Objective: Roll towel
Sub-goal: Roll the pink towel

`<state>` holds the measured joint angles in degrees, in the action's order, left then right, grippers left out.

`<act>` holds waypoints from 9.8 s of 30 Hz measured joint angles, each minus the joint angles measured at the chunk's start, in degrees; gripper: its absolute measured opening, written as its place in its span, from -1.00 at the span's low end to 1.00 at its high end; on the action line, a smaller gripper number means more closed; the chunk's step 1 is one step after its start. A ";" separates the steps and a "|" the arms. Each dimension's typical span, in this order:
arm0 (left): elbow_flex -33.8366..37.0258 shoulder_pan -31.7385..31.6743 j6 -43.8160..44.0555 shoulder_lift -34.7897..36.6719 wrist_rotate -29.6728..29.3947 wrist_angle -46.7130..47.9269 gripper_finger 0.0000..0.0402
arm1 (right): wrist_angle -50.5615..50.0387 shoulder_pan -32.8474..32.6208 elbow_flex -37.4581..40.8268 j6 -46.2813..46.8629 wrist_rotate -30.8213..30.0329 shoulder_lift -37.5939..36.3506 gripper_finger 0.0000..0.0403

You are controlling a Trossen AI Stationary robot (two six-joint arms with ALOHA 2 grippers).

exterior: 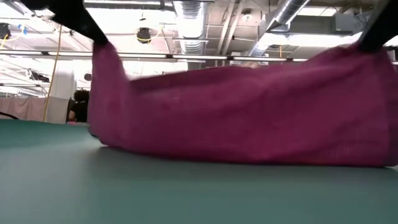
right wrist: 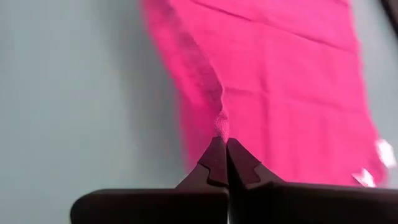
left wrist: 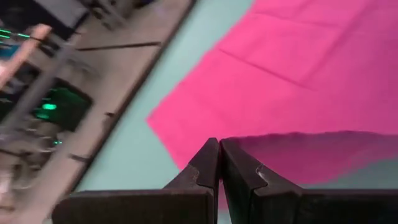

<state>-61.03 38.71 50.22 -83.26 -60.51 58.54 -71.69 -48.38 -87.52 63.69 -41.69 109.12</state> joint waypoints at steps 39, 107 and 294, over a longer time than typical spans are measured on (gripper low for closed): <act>1.64 -30.06 -41.39 0.00 -0.86 -21.10 -1.00 | -18.32 25.88 2.01 6.86 1.25 -0.31 -1.00; -2.23 -38.75 -41.58 -5.47 11.75 -13.02 -1.00 | -5.78 37.23 27.12 1.38 0.99 -12.41 -1.00; 28.02 -46.31 -50.98 -6.04 54.81 -77.81 -1.00 | 58.76 27.62 22.16 -32.55 14.19 -2.89 -1.00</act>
<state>-33.01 -7.60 -0.76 -89.30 -5.70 -19.27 -12.93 -20.77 -65.36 31.14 -27.51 106.24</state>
